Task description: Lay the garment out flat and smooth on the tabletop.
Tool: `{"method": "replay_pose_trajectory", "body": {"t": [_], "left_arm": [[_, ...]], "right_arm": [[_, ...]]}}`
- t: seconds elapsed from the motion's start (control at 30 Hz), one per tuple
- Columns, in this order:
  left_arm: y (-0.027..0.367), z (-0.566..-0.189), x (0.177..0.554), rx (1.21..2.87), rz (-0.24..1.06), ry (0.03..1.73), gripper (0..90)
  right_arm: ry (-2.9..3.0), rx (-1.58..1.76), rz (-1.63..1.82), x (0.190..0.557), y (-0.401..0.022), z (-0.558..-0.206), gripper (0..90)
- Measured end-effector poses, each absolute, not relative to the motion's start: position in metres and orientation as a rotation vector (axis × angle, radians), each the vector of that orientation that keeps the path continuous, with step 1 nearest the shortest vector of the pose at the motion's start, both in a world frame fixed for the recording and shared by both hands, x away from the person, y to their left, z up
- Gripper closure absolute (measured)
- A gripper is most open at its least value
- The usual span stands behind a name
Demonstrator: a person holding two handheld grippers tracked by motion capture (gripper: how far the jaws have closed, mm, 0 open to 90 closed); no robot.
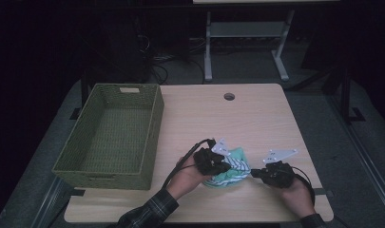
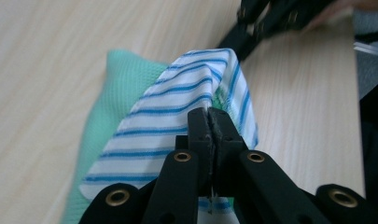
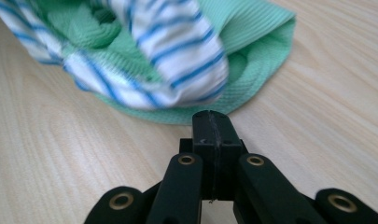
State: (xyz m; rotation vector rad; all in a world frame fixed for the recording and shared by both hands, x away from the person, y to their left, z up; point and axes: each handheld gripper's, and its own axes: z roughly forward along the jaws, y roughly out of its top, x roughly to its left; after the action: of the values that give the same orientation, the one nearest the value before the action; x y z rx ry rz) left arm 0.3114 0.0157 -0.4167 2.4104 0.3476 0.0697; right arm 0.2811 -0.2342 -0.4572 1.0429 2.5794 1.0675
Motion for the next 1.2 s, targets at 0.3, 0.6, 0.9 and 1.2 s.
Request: {"method": "replay_pose_trajectory", "body": {"t": [0.3,0.6,0.9,1.2], "left_arm": [[0.019,-0.430,0.312,2.382,0.001,0.402,69.8],[0.050,-0.409,0.310,2.259,-0.037,0.481,77.9],[0.048,-0.438,0.289,2.391,-0.016,0.480,82.8],[0.050,-0.450,0.289,2.510,0.070,0.441,83.8]], "right_arm": [[2.529,1.051,1.120,0.284,-0.239,-0.449,89.7],[2.516,0.987,1.233,0.287,-0.228,-0.434,89.8],[2.602,0.946,1.187,0.284,-0.213,-0.447,89.8],[2.671,0.944,1.037,0.283,-0.212,-0.463,89.9]]}}
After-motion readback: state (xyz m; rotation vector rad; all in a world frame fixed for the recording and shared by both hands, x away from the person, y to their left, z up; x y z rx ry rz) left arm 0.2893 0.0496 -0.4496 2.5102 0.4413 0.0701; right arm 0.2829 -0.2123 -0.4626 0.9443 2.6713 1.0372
